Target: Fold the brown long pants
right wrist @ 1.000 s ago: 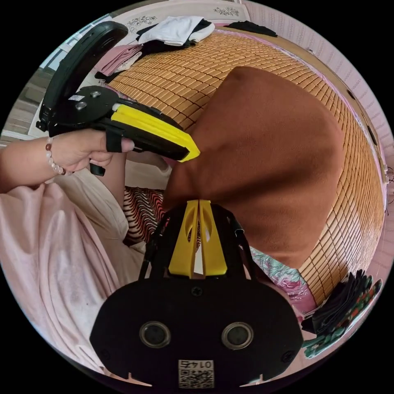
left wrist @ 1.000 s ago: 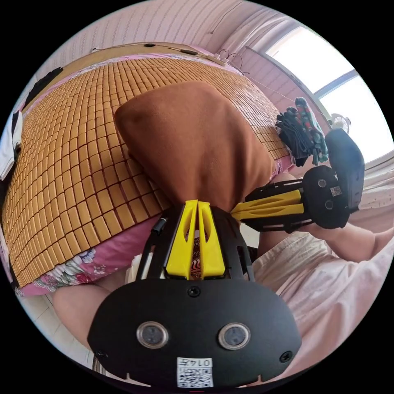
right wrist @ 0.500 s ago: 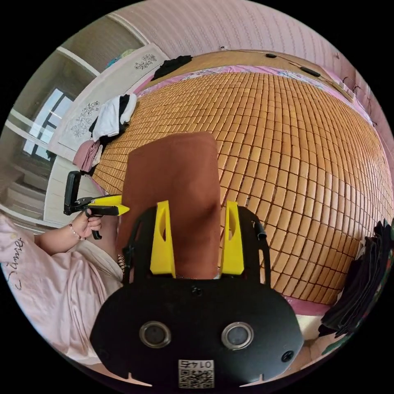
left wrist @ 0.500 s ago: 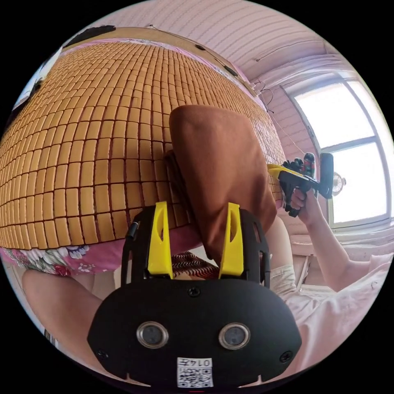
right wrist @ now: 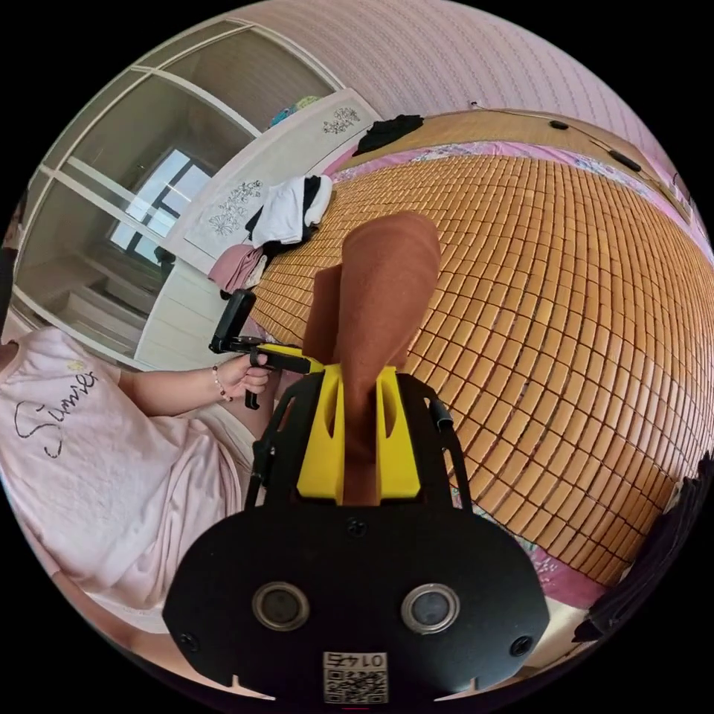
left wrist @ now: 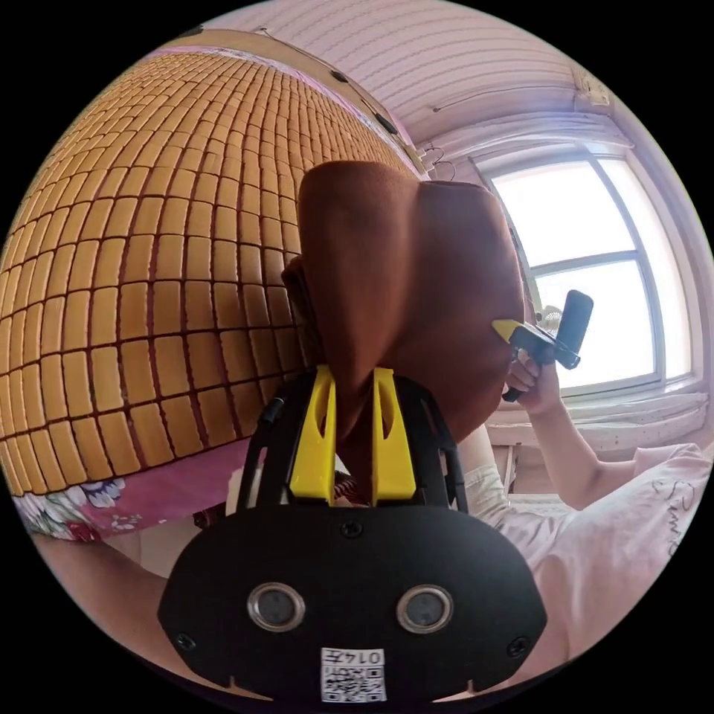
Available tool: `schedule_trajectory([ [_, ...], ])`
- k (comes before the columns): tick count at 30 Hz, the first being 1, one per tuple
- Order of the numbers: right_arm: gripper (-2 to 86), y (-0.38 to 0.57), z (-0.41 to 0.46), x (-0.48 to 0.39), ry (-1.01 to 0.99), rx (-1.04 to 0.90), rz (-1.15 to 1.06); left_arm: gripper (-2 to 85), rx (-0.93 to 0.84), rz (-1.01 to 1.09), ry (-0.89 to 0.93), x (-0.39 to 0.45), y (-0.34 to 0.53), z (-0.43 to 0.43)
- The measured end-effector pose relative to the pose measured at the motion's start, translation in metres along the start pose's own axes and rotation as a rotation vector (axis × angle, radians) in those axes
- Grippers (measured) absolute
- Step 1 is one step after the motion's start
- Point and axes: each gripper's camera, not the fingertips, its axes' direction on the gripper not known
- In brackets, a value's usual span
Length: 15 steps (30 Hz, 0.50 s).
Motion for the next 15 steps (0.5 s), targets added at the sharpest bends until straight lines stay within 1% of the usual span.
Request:
schedule_trajectory([
  [2,7.1,0.022,-0.037,-0.028,0.068,0.070,-0.035,7.1,0.019,0.081,0.034,0.025,0.003,-0.001],
  [3,7.1,0.029,-0.049,-0.032,0.075,0.097,-0.035,7.0,0.024,0.110,0.045,0.034,0.002,-0.002],
  [6,7.1,0.067,-0.122,-0.039,0.099,0.199,-0.025,6.8,0.023,0.268,0.105,0.093,-0.012,0.004],
  [8,7.2,0.101,-0.194,-0.035,0.148,0.264,0.009,6.7,-0.011,0.409,0.156,0.158,-0.031,0.023],
  [9,7.2,0.110,-0.214,-0.033,0.164,0.278,0.018,6.8,-0.019,0.440,0.174,0.176,-0.037,0.030],
  [11,7.3,0.144,-0.298,-0.024,0.255,0.325,0.065,6.9,-0.055,0.569,0.249,0.255,-0.058,0.062],
  [12,7.4,0.151,-0.320,-0.021,0.278,0.328,0.079,6.9,-0.062,0.604,0.262,0.276,-0.064,0.071],
  [13,7.7,0.166,-0.362,-0.013,0.351,0.349,0.122,7.1,-0.074,0.653,0.286,0.317,-0.074,0.091],
  [14,8.1,0.179,-0.399,0.000,0.405,0.357,0.170,7.4,-0.092,0.655,0.293,0.352,-0.084,0.114],
  [15,8.4,0.184,-0.415,0.011,0.416,0.350,0.201,7.5,-0.108,0.635,0.287,0.367,-0.090,0.128],
])
